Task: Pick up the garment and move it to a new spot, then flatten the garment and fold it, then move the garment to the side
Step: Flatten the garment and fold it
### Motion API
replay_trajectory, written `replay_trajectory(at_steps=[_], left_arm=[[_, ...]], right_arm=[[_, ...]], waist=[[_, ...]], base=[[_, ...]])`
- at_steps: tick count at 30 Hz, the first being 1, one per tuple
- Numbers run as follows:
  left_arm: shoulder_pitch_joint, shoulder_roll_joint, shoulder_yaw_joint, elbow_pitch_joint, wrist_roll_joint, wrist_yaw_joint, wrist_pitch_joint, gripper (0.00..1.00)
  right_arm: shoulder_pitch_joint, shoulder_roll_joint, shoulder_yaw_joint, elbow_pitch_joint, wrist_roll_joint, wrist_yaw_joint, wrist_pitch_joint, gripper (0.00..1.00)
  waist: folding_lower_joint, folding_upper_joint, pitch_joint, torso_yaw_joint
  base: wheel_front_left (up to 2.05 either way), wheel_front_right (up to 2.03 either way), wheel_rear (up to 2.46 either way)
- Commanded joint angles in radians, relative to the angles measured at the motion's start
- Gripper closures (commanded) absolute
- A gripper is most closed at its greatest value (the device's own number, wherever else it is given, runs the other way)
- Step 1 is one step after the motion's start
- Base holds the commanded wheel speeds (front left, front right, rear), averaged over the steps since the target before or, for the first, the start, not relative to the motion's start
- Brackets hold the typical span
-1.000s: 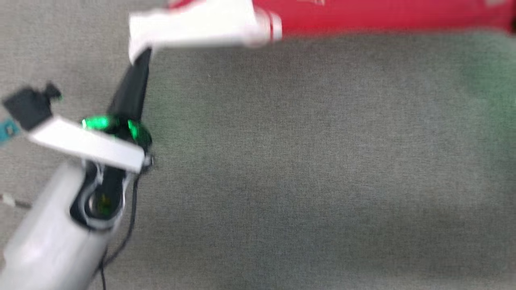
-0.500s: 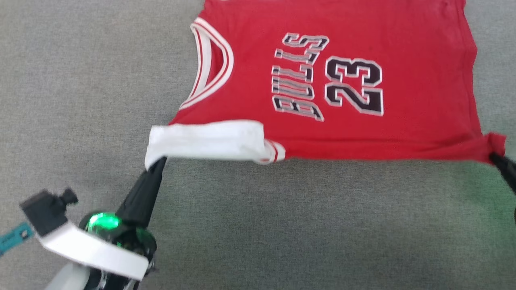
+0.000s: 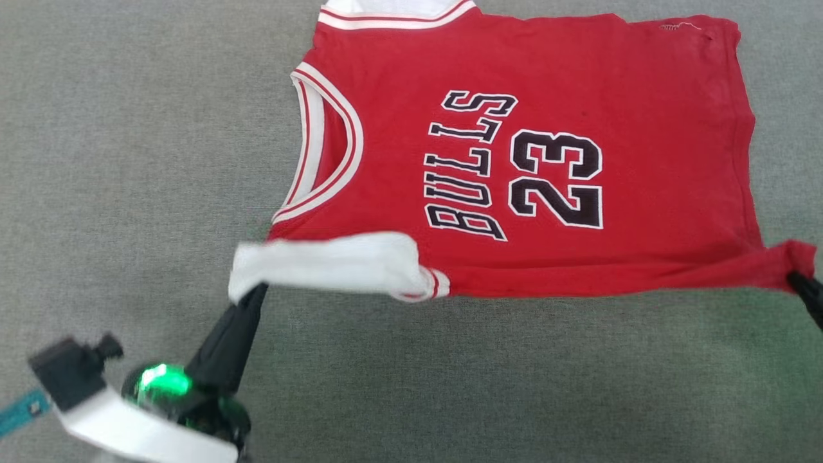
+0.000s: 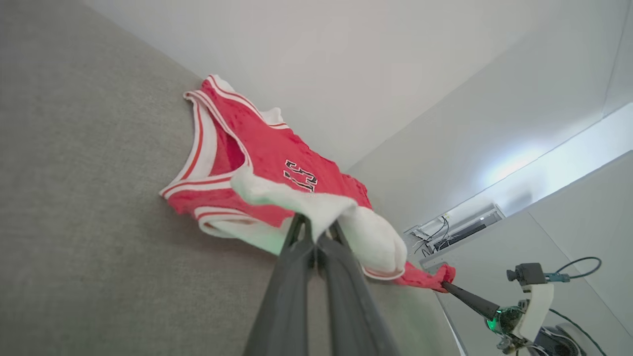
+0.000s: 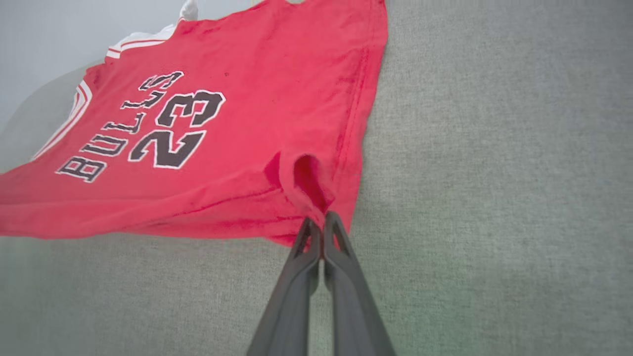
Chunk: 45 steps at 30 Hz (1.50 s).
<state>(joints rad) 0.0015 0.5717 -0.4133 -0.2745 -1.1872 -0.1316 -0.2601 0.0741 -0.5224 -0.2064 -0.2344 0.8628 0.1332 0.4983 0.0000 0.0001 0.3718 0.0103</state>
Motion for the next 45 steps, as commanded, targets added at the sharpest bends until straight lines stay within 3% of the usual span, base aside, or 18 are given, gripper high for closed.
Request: replay_trajectory(at_steps=[1, 15, 27, 32, 33, 34, 35, 36, 45], left_arm=[[-0.069, 0.003, -0.009, 0.015, -0.007, 0.002, -0.005, 1.00], [-0.574, -0.010, -0.138, 0.308, -0.118, 0.002, 0.068, 1.00], [-0.760, 0.001, -0.241, 0.559, -0.180, 0.002, 0.081, 1.00], [-0.810, 0.019, -0.317, 0.627, -0.154, 0.002, 0.089, 1.00], [-0.821, 0.021, -0.327, 0.633, -0.152, 0.003, 0.087, 0.71], [-0.831, 0.026, -0.339, 0.637, -0.148, 0.003, 0.087, 0.42], [-0.842, 0.037, -0.354, 0.643, -0.137, 0.003, 0.088, 0.16], [-0.852, 0.043, -0.367, 0.645, -0.133, 0.003, 0.093, 0.00], [-0.950, 0.132, -0.478, 0.629, -0.079, 0.002, 0.139, 0.00]], right_arm=[[-0.044, 0.009, 0.002, 0.004, -0.001, -0.003, 0.003, 1.00], [-0.358, 0.069, 0.052, 0.227, -0.085, -0.003, -0.063, 1.00], [-0.489, 0.082, 0.127, 0.334, -0.129, -0.003, -0.109, 1.00], [-0.494, 0.069, 0.157, 0.349, -0.147, -0.003, -0.138, 1.00], [-0.493, 0.064, 0.167, 0.343, -0.151, -0.003, -0.150, 0.96], [-0.489, 0.060, 0.173, 0.343, -0.153, -0.003, -0.161, 0.75], [-0.484, 0.058, 0.180, 0.346, -0.158, -0.003, -0.172, 0.16], [-0.481, 0.057, 0.188, 0.346, -0.163, -0.003, -0.181, 0.00], [-0.473, 0.056, 0.203, 0.358, -0.182, -0.003, -0.243, 0.00]], waist=[[0.0000, -0.0001, 0.007, -0.005], [0.0000, -0.0001, 0.105, -0.036], [0.0000, -0.0001, 0.172, -0.059], [0.0000, -0.0001, 0.183, -0.057], [0.0000, -0.0001, 0.182, -0.056], [0.0000, -0.0001, 0.180, -0.055], [0.0000, -0.0001, 0.176, -0.054], [0.0000, -0.0001, 0.172, -0.054], [0.0000, -0.0001, 0.112, -0.049]], base=[[0.00, 0.00, 0.00], [0.00, 0.00, 0.00], [0.00, 0.00, 0.00], [0.00, 0.00, 0.00], [0.00, 0.00, 0.00], [0.00, 0.00, 0.00], [0.00, 0.00, 0.00], [0.00, 0.00, 0.00], [0.00, 0.00, 0.00]])
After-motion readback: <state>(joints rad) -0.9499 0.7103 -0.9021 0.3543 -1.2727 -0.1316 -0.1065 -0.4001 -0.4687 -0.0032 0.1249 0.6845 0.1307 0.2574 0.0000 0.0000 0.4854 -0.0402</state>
